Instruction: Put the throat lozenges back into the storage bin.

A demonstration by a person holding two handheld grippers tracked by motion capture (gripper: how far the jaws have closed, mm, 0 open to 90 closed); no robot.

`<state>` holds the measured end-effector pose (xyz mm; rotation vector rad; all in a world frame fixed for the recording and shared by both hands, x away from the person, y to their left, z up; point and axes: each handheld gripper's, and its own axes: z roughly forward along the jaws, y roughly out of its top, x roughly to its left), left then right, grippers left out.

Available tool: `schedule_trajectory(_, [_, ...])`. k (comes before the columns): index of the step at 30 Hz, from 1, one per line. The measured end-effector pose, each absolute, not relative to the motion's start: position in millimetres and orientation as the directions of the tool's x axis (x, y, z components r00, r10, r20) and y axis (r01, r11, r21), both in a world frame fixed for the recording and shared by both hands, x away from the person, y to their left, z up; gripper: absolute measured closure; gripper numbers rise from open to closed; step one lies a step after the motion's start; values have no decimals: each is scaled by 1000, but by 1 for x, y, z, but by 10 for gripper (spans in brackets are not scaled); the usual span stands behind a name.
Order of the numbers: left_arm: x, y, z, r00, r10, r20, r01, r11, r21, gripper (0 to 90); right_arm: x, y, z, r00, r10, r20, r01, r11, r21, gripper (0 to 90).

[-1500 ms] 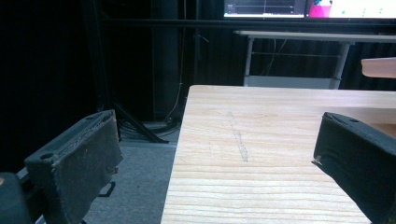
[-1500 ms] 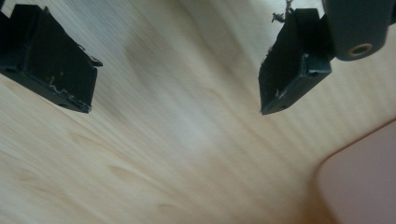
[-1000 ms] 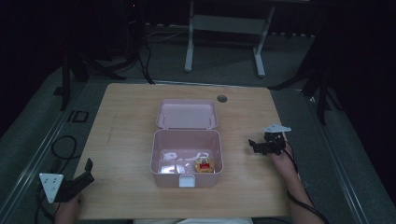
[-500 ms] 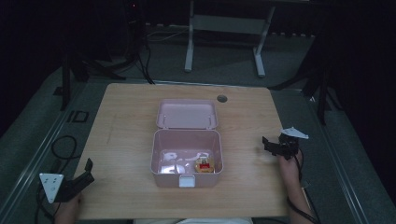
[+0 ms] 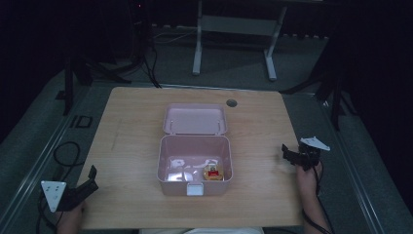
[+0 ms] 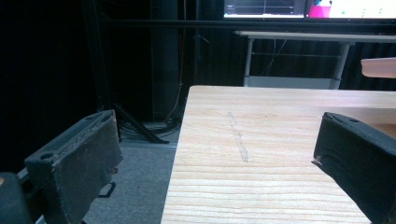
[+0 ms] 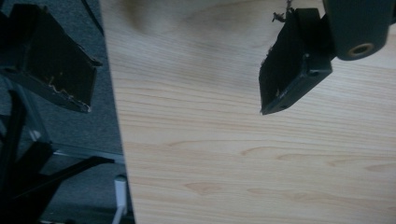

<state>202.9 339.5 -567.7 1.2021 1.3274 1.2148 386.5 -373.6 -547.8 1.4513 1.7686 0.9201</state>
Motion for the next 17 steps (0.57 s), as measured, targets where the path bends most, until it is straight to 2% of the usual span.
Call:
schedule_trajectory(7, [203,340,-568,-80,996,-26,64,31,998,11,386,-375,-549,-124,989,-75,519,129,845,110])
schedule_trajectory(17, [203,340,-568,-79,997,-26,64,31,997,11,388,-375,-551,-131,989,-61,534,123,836,110])
